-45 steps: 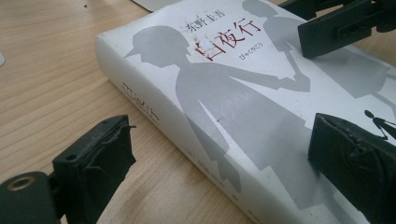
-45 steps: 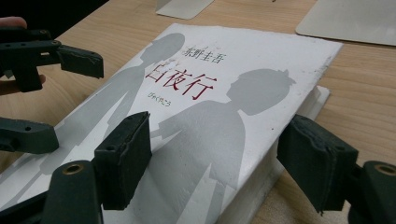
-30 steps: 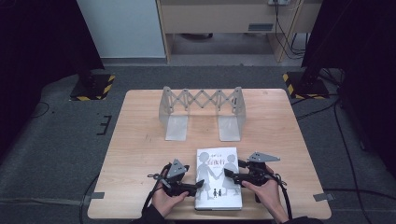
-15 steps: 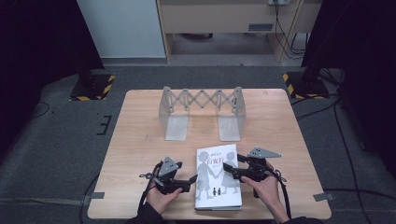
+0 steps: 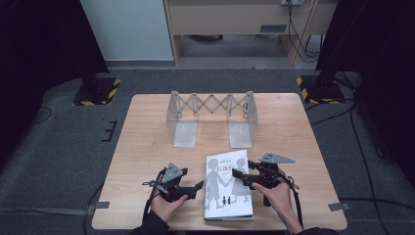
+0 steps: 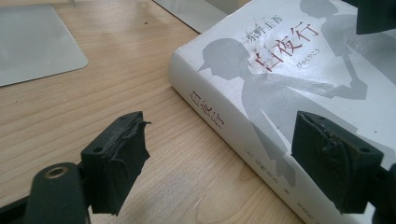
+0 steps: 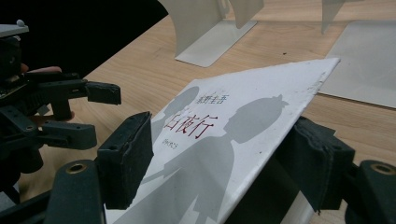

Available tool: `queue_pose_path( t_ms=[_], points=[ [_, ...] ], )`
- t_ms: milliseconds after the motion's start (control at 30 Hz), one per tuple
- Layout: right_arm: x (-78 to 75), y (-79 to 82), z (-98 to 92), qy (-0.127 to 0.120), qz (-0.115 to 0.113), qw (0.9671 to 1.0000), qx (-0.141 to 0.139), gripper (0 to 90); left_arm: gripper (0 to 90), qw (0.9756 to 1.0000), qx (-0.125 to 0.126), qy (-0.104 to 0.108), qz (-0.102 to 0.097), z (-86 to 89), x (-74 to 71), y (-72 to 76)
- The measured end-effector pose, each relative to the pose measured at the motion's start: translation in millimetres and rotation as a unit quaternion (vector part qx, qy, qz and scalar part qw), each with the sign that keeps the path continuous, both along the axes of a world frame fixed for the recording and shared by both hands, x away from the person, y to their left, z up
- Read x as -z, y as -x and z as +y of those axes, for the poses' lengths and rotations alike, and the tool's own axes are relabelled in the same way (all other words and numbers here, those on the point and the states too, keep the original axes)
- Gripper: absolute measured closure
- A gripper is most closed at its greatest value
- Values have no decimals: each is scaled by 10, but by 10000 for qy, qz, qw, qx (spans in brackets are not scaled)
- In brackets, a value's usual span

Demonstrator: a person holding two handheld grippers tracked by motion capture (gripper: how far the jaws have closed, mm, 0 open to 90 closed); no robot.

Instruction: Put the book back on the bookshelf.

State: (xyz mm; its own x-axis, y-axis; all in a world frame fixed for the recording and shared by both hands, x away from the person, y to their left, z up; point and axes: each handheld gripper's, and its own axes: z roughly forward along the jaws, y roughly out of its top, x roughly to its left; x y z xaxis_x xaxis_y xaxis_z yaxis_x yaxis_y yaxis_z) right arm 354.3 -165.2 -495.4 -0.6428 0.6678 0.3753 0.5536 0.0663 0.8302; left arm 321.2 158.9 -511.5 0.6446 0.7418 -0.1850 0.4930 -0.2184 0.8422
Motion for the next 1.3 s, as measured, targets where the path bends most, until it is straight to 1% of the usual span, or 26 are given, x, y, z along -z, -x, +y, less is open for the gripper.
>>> queue_pose_path(
  t_ms=[133, 333, 467, 500, 700, 800, 867, 967, 1067, 1133, 1300],
  points=[
    [-10, -17, 10, -43, 49, 10000, 13, 279, 173, 10000, 9, -7, -2, -7, 4, -6],
    [36, -23, 61, 16, 105, 9999, 21, 278, 174, 10000, 1, 4, -60, -8, -7, -3],
    [46, -25, 96, -17, 117, 9999, 14, 271, 175, 10000, -11, 7, -52, -7, -5, -8],
    [48, -24, 107, -29, 152, 9999, 8, 269, 175, 10000, -10, 10, -54, -8, -4, -9],
    [72, -25, 149, 1, 206, 9998, -24, 254, 175, 10000, 0, 11, -81, -17, -3, -8],
    [86, -23, 176, -31, 217, 9997, -95, 256, 175, 10000, -3, -2, -98, -15, -3, -5],
    [98, -18, 217, -81, 297, 9993, -190, 263, 175, 9999, -4, 23, -111, -16, -8, -2],
    [130, -15, 271, 40, 295, 9993, -214, 247, 175, 9999, -3, 48, -144, -10, -21, 1],
    [163, -20, 251, 6, 391, 9991, -190, 266, 175, 9999, -25, 48, -153, 0, -20, -7],
    [182, -19, 249, 92, 394, 9990, -178, 271, 174, 9999, -48, 43, -135, 6, -15, -13],
    [200, -18, 237, -9, 409, 9991, -100, 309, 174, 9999, -70, 53, -123, 11, -5, -28]
  ],
)
